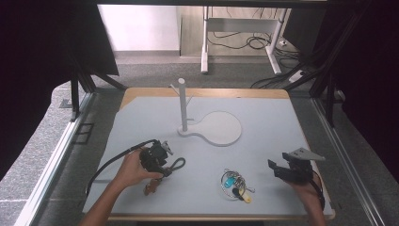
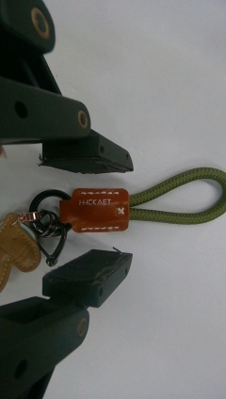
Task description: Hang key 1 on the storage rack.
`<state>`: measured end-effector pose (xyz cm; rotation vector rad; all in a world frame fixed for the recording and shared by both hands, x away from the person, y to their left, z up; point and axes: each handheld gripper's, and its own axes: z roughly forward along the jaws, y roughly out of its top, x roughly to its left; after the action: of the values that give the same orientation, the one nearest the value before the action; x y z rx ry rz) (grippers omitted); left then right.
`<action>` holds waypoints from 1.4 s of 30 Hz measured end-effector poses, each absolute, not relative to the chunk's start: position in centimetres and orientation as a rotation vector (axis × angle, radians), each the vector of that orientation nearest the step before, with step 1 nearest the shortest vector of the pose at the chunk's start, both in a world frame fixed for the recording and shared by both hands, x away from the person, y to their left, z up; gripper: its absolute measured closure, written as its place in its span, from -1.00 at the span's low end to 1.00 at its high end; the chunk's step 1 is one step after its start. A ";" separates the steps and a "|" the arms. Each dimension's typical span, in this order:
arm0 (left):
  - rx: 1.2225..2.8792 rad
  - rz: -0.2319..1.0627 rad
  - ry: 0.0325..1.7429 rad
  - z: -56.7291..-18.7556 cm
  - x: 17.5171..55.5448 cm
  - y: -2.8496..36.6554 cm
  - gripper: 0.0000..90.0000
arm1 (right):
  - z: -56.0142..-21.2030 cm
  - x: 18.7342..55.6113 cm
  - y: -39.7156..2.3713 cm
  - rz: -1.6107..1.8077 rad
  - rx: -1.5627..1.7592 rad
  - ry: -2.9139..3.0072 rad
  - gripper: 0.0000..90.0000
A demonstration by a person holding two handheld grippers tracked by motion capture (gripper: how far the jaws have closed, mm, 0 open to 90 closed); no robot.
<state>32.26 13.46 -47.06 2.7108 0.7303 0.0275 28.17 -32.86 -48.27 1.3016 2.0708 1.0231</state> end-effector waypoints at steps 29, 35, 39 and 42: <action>2.775 0.046 0.723 -48.1 32.4 13.0 0.47 | -48.2 28.1 -32.9 1.021 1.279 2.056 -0.29; 2.709 0.037 0.746 -46.6 32.4 13.9 0.47 | -48.2 28.1 -32.9 1.022 1.279 2.053 -0.29; 2.645 0.033 0.760 -45.5 32.4 14.8 0.47 | -48.2 28.1 -33.0 1.022 1.284 2.051 -0.29; 2.609 0.026 0.765 -44.7 32.3 15.4 0.47 | -48.2 28.1 -33.1 1.021 1.285 2.048 -0.29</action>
<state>32.32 15.38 -44.75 2.6087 0.7648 0.0256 28.07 -33.09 -48.19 1.2851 2.0480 1.0213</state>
